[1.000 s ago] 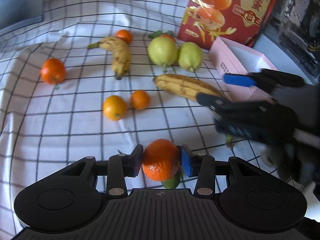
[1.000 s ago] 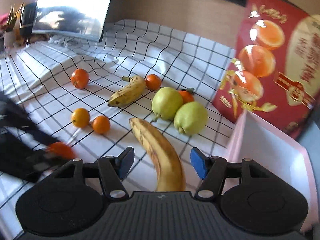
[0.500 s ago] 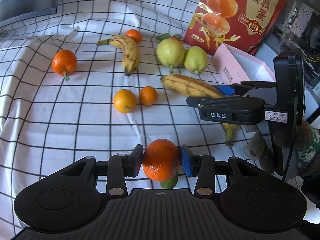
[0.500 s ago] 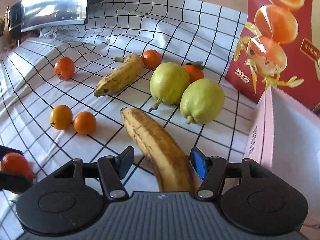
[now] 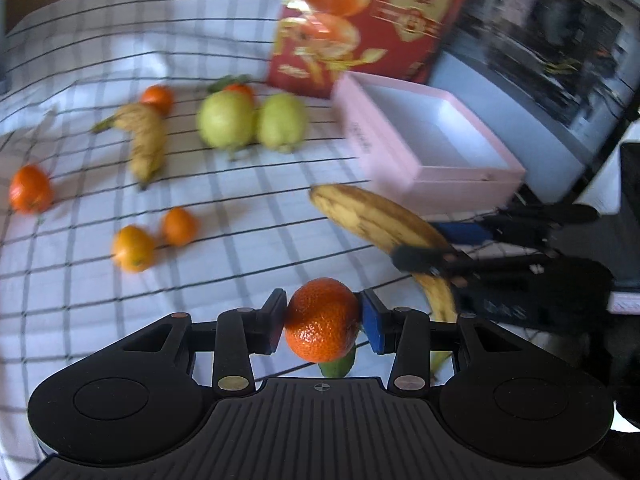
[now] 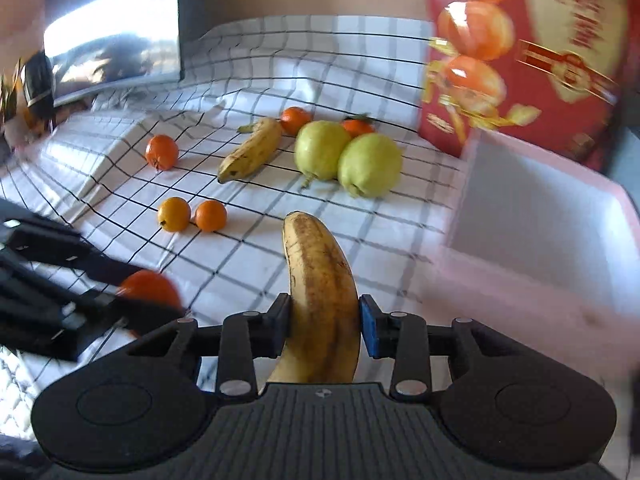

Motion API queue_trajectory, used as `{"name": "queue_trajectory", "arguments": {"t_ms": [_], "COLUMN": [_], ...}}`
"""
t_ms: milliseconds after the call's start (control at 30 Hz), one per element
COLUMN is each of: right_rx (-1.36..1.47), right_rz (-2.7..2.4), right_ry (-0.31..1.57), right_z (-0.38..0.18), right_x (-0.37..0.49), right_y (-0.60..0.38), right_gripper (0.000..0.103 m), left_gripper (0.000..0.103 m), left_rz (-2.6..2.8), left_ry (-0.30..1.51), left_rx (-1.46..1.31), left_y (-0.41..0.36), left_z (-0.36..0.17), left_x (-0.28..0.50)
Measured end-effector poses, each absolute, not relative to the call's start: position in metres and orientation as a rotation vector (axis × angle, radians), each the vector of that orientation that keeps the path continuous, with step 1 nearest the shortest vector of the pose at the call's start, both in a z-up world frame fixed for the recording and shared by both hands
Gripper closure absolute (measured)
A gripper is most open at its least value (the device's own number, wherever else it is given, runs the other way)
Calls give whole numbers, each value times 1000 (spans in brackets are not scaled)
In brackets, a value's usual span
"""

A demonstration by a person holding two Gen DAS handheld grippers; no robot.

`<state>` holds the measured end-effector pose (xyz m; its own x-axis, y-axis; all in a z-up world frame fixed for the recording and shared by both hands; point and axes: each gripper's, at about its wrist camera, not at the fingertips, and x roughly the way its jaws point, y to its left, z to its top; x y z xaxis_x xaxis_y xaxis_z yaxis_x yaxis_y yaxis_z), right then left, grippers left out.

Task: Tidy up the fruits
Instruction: 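Grasp the large yellow banana with the right tool while the left tool holds the mandarin, then carry the banana into the pink box and open the right tool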

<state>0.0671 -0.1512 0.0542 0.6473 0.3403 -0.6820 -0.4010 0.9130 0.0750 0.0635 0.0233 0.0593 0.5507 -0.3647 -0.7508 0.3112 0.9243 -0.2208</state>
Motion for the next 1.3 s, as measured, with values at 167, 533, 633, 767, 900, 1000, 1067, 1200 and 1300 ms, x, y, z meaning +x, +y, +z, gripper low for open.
{"name": "queue_trajectory", "arguments": {"t_ms": [167, 533, 633, 767, 900, 1000, 1067, 1200, 1300], "right_rx": [-80, 23, 17, -20, -53, -45, -39, 32, 35], "right_rz": [290, 182, 166, 138, 124, 142, 144, 156, 139], "right_ry": [776, 789, 795, 799, 781, 800, 800, 748, 665], "right_z": [49, 31, 28, 22, 21, 23, 26, 52, 81], "right_x": [38, 19, 20, 20, 22, 27, 26, 21, 15], "right_y": [-193, -235, -234, -225, -218, -223, -226, -240, -250], "right_gripper": [67, 66, 66, 63, 64, 66, 66, 67, 67], "left_gripper": [57, 57, 57, 57, 57, 57, 57, 58, 58], "left_rz": [-495, -599, -586, -554, -545, -540, -538, -557, -584], "left_ry": [910, 961, 969, 960, 960, 952, 943, 910, 862], "left_rx": [-26, 55, 63, 100, 107, 103, 85, -1, -56], "left_y": [-9, -52, -56, -61, -61, -61, -58, -50, -48], "left_z": [56, 44, 44, 47, 48, 50, 52, 67, 88], "left_x": [74, 79, 77, 74, 73, 73, 74, 84, 104]}}
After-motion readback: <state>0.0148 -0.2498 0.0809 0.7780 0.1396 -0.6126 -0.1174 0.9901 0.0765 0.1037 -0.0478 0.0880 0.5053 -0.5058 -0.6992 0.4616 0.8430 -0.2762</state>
